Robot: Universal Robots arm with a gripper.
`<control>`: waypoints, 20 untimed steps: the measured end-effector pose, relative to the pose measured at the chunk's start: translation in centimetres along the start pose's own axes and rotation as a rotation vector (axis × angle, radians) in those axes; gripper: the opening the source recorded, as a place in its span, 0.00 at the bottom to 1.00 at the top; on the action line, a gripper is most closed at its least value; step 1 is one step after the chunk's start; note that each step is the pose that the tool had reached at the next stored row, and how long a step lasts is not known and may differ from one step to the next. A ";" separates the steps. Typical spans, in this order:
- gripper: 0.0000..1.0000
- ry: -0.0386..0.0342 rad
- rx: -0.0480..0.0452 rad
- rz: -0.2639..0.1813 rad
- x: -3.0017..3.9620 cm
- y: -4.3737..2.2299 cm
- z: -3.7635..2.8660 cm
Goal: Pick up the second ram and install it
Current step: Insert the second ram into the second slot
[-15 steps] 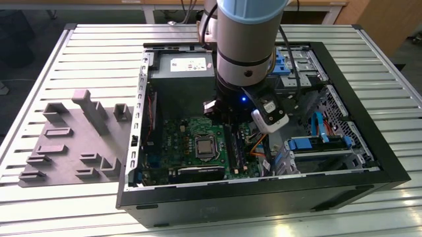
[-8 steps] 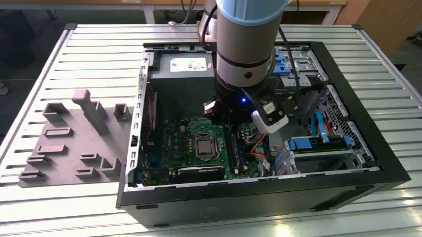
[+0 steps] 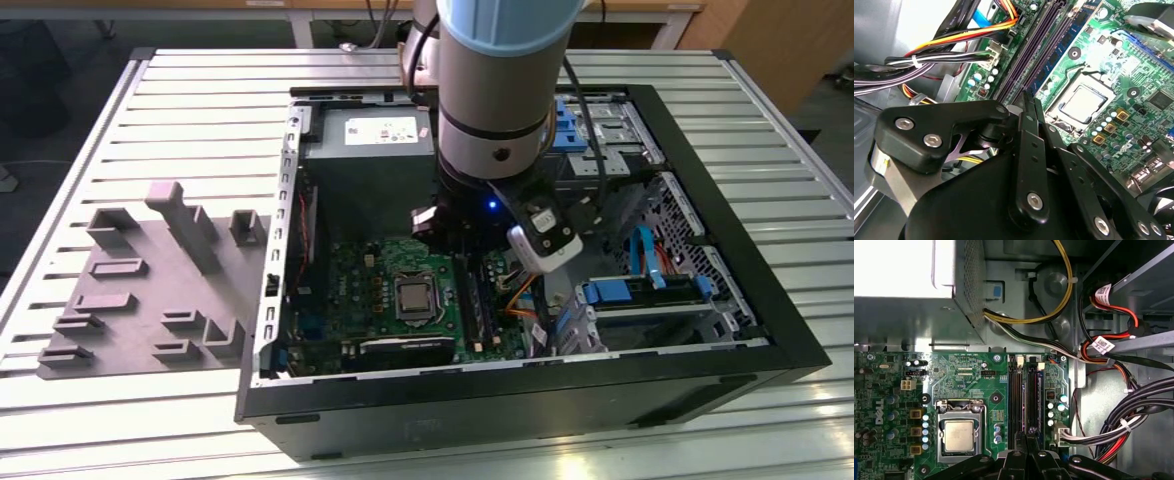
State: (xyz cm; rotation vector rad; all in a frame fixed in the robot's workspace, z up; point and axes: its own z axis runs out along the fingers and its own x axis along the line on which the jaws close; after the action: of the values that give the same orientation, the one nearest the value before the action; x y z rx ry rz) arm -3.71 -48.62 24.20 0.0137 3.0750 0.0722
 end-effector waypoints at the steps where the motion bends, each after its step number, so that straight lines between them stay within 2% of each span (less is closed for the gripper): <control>1: 0.11 0.0000 0.0000 0.000 0.00 0.00 0.03; 13: 0.11 0.0000 -0.0009 0.000 0.05 -0.02 0.37; 18: 0.11 0.0001 -0.0202 0.001 0.05 -0.02 0.46; 20: 0.11 0.0001 -0.0226 0.002 0.06 -0.02 0.47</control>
State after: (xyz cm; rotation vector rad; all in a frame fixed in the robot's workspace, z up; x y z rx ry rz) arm -3.73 -48.61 23.73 0.0151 3.0740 0.1070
